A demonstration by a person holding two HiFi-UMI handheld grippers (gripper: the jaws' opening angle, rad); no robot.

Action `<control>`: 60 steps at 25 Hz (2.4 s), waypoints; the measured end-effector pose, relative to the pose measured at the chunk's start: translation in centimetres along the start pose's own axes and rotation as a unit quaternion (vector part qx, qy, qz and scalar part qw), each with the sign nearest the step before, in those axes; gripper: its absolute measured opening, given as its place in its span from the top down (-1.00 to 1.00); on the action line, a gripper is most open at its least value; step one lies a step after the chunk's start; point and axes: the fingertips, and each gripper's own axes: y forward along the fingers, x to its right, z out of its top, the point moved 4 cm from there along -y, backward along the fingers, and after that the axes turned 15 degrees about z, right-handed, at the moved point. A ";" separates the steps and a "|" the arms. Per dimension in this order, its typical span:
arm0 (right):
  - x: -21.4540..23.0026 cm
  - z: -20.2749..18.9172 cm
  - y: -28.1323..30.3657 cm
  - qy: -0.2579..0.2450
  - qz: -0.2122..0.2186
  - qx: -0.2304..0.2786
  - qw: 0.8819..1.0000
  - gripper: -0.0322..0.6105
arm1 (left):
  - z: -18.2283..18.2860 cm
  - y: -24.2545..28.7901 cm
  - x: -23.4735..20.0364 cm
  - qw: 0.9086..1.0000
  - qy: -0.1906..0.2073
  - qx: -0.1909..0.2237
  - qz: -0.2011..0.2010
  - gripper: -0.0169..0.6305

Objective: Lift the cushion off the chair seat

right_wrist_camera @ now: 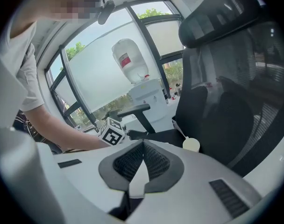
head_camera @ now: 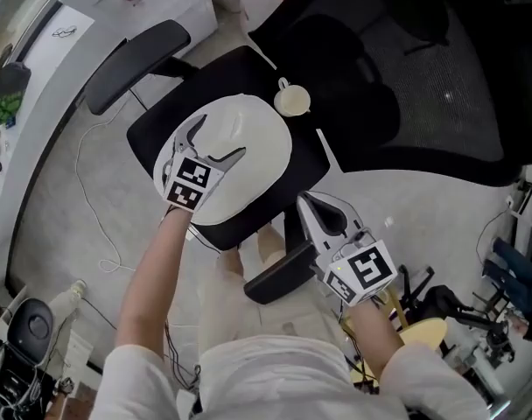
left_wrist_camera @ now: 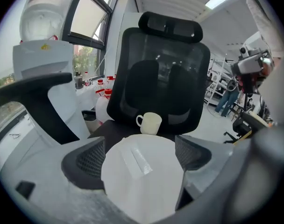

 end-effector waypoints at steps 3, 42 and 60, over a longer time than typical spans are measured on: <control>1.0 -1.8 0.2 0.014 0.008 -0.008 1.000 0.89 | -1.4 3.2 0.0 1.000 0.020 -0.020 -0.009 -0.48; 2.9 -3.5 -2.8 0.011 0.046 0.041 0.998 0.89 | -7.7 14.7 2.3 0.951 0.210 -0.210 -0.087 0.43; -4.8 -3.4 -4.8 -0.026 0.038 0.054 0.997 0.89 | -5.5 5.2 1.2 0.970 0.202 -0.131 -0.020 0.74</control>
